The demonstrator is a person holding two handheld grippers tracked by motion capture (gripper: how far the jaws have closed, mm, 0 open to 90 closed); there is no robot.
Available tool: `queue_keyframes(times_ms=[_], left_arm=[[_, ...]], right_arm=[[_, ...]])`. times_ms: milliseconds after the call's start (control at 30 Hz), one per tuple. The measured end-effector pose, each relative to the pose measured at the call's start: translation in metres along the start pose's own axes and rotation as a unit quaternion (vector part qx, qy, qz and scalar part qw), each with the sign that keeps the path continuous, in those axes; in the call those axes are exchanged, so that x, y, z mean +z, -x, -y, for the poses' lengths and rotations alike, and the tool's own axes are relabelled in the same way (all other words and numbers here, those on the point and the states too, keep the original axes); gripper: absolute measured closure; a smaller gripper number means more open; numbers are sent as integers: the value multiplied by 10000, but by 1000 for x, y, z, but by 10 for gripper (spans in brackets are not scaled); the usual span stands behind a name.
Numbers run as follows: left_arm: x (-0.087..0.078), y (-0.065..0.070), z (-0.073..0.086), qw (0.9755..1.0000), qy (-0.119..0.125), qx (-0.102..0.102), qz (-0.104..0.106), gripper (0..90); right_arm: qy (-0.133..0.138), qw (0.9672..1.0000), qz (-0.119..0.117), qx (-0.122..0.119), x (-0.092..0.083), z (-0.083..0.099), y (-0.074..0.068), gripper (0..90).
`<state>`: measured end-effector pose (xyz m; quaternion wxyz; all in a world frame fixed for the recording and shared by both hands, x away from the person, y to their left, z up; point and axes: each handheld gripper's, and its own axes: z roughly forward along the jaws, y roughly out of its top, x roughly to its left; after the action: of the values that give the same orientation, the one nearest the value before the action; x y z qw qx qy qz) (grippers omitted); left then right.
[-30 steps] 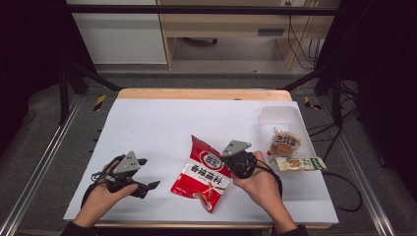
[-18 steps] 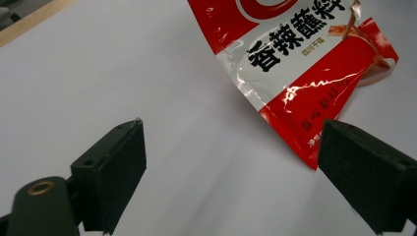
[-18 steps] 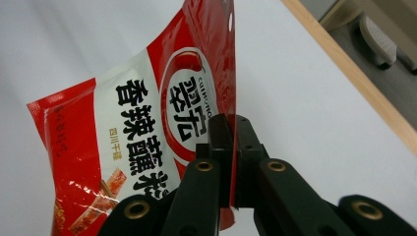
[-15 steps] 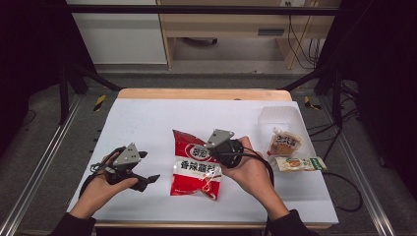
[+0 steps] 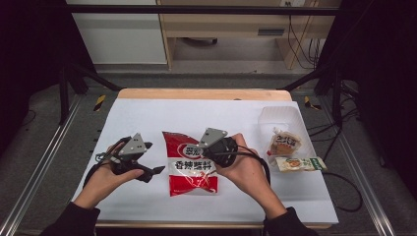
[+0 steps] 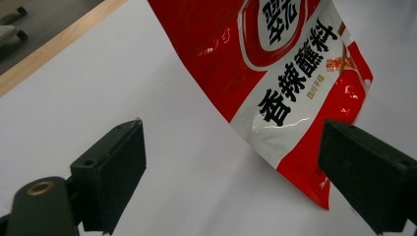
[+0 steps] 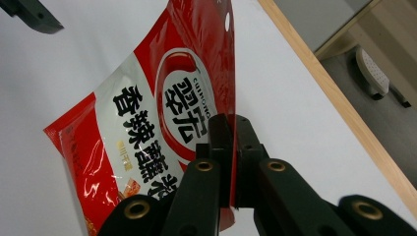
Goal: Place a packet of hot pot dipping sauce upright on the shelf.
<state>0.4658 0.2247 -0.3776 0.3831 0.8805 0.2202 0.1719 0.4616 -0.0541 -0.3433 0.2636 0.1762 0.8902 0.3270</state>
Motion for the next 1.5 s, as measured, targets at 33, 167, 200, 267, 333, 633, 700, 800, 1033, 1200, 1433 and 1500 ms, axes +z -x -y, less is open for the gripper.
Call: queue_keyframes(times_ms=[33, 167, 200, 267, 333, 633, 700, 800, 1033, 1200, 1433, 1500], left_arm=[[1, 0, -2, 10000, -33, 27, 1, 108], [3, -1, -7, 10000, -53, 70, -2, 110], [4, -2, -8, 9999, -71, 85, -2, 113], [4, -4, -10, 10000, -48, 65, -48, 120], [4, -7, -13, 10000, 8, 58, -63, 133], [5, -15, -30, 9995, 148, 227, 161, 315], [6, -17, -31, 9995, 153, 198, 180, 358], [6, -19, -31, 9993, 212, 90, 288, 433], [2, -19, -34, 9984, 336, -113, 451, 706], [-4, -18, -40, 9975, 431, -43, 561, 882], [-14, -16, -50, 9978, 506, 43, 425, 896], [-17, -17, -54, 9978, 488, 78, 447, 896]], right_arm=[[2, 10000, -5, -25, 0, -1, 0, 900], [46, 9999, -16, -111, 0, -7, -3, 900], [57, 9999, -24, -135, 0, -9, -3, 900], [82, 9998, -33, -153, 1, -10, -5, 900], [106, 9998, -23, -179, 0, -12, -5, 900], [202, 9995, -46, -247, -6, -18, -7, 900], [232, 9994, -55, -251, -7, -19, -6, 900], [287, 9993, -50, -253, -10, -19, -5, 900], [327, 9993, -84, -143, -12, -17, -1, 900], [332, 9994, -124, -60, -16, -16, 3, 900], [393, 9988, -302, 55, -22, -16, 8, 900], [386, 9987, -321, 57, -23, -18, 9, 900]])
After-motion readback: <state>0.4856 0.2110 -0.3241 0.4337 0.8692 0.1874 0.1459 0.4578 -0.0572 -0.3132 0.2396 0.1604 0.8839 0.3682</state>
